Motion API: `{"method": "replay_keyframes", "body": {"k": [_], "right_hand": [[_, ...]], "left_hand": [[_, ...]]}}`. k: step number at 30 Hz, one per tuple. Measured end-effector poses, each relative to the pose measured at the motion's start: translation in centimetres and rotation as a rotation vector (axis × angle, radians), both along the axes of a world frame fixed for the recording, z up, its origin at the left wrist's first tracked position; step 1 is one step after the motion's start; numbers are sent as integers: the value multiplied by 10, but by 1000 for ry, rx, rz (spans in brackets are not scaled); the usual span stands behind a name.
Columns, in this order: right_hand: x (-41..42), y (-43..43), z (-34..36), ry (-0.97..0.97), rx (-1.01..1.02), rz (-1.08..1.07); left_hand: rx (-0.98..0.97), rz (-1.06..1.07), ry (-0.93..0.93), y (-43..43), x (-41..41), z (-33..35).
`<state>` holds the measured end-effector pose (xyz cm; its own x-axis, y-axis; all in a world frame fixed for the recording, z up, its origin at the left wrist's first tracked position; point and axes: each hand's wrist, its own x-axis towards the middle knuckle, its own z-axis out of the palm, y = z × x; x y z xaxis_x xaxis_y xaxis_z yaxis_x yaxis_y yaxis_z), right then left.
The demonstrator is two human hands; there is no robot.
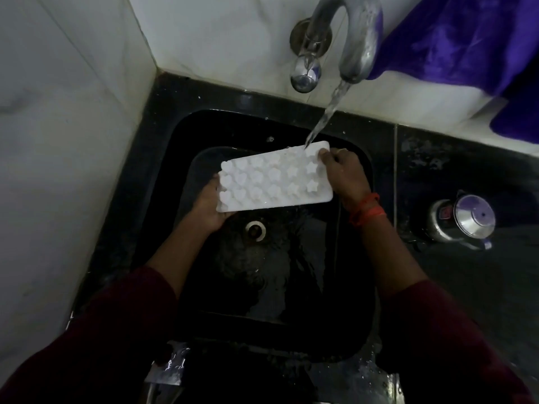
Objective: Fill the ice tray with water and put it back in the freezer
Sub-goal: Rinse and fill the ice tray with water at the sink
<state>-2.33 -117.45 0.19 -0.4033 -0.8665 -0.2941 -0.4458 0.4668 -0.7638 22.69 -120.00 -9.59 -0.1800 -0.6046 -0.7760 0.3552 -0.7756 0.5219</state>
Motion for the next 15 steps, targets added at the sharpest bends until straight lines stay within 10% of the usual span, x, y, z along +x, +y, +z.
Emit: {"method": "replay_keyframes", "body": {"k": [15], "right_hand": [[-66, 47, 22, 17, -230, -241]], "left_hand": [[-25, -150, 21, 3, -92, 27]]}}
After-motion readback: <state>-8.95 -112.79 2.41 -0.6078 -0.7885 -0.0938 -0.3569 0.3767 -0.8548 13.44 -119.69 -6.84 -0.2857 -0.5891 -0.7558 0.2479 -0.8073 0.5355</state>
